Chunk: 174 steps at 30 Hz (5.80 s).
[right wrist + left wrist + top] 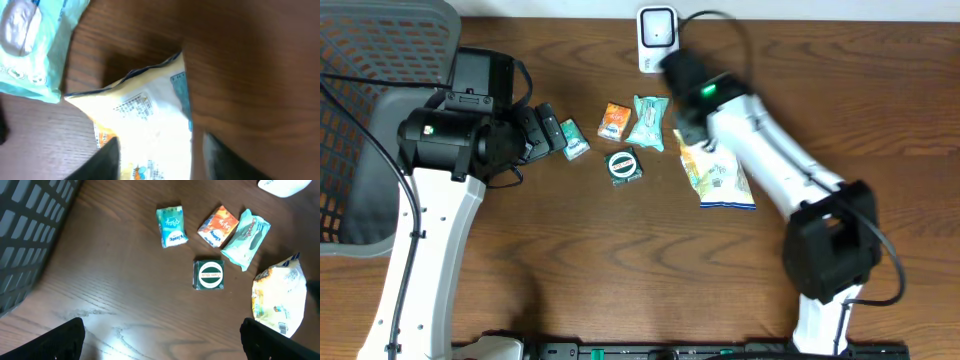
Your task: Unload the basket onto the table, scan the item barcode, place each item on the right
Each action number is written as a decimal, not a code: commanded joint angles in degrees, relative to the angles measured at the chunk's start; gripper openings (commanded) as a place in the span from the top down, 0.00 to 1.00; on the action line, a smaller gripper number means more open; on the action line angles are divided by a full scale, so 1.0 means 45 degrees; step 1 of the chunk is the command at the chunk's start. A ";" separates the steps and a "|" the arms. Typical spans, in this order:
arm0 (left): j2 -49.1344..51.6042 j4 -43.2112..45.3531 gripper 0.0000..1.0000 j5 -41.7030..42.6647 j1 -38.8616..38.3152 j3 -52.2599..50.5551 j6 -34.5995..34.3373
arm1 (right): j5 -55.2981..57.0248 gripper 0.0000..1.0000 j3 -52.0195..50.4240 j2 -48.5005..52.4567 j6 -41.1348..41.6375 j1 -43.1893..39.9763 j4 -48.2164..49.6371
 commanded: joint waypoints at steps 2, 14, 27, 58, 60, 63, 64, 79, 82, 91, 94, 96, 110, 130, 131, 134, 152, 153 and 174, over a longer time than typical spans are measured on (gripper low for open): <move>-0.0058 -0.0049 0.02 -0.0121 0.0029 0.0121 0.0078 | -0.6144 0.67 -0.0010 0.0185 -0.0865 -0.1744 0.0427; -0.0058 -0.0049 0.02 -0.0126 0.0029 0.0121 0.0078 | -0.7135 0.99 -0.0602 0.2511 -0.0860 -0.2336 0.1049; -0.0058 -0.0049 0.02 -0.0121 0.0029 0.0121 0.0078 | -0.5756 0.98 -0.0393 0.0971 -0.0136 -0.1948 0.0126; -0.0058 -0.0049 0.02 -0.0121 0.0029 0.0121 0.0078 | -0.4750 0.99 -0.6382 -0.1671 0.1273 -0.1957 0.0651; -0.0058 -0.0049 0.02 -0.0126 0.0029 0.0121 0.0078 | -0.4517 0.99 -0.5688 -0.1739 0.1433 -0.1962 -0.0160; -0.0058 -0.0049 0.02 -0.0126 0.0029 0.0121 0.0078 | -0.4527 0.99 -0.4328 -0.1855 0.1438 -0.1957 -0.1370; -0.0058 -0.0049 0.02 -0.0126 0.0029 0.0121 0.0078 | -0.4527 0.99 -0.3823 -0.1865 0.1433 -0.1938 -0.1729; -0.0058 -0.0049 0.02 -0.0126 0.0029 0.0121 0.0078 | -0.3861 0.92 -0.3478 -0.1666 0.1205 -0.1671 0.1894; -0.0058 -0.0049 0.02 -0.0121 0.0029 0.0121 0.0078 | -0.3861 0.91 -0.4080 -0.1530 0.1200 -0.1588 0.2846; -0.0058 -0.0044 0.02 -0.0126 0.0029 0.0121 0.0078 | -0.3852 0.86 -0.6334 -0.1234 0.1185 -0.0933 0.5372; -0.0058 -0.0049 0.03 -0.0121 0.0029 0.0121 0.0078 | -0.3852 0.86 -0.6052 -0.1263 0.1185 -0.0850 0.5144; -0.0058 -0.0049 0.02 -0.0121 0.0029 0.0121 0.0078 | -0.3852 0.87 -0.5595 -0.1307 0.1171 -0.0855 0.4745; -0.0058 -0.0049 0.02 -0.0126 0.0029 0.0121 0.0078 | -0.3507 0.91 -0.2472 -0.1413 0.0952 -0.0850 0.3298; -0.0058 -0.0049 0.02 -0.0126 0.0029 0.0121 0.0078 | -0.1472 0.88 -0.3356 0.0476 0.0957 -0.0272 0.3993; -0.0058 -0.0049 0.02 -0.0121 0.0029 0.0121 0.0078 | -0.1297 0.86 -0.3031 0.0219 0.0957 -0.0272 0.3512; -0.0058 -0.0049 0.02 -0.0126 0.0029 0.0121 0.0078 | -0.1311 0.76 -0.2161 -0.0539 0.0952 -0.0272 0.2016; -0.0058 -0.0049 0.02 -0.0121 0.0029 0.0121 0.0078 | -0.3167 0.73 -0.5770 -0.1622 0.0962 -0.0267 -0.0889; -0.0058 -0.0044 0.02 -0.0126 0.0029 0.0121 0.0078 | -0.3453 0.75 -0.6139 -0.1622 0.0967 -0.0257 -0.0539; -0.0058 -0.0049 0.02 -0.0121 0.0029 0.0121 0.0078 | 0.0384 0.51 -0.1379 -0.1647 0.1477 0.0461 -0.0748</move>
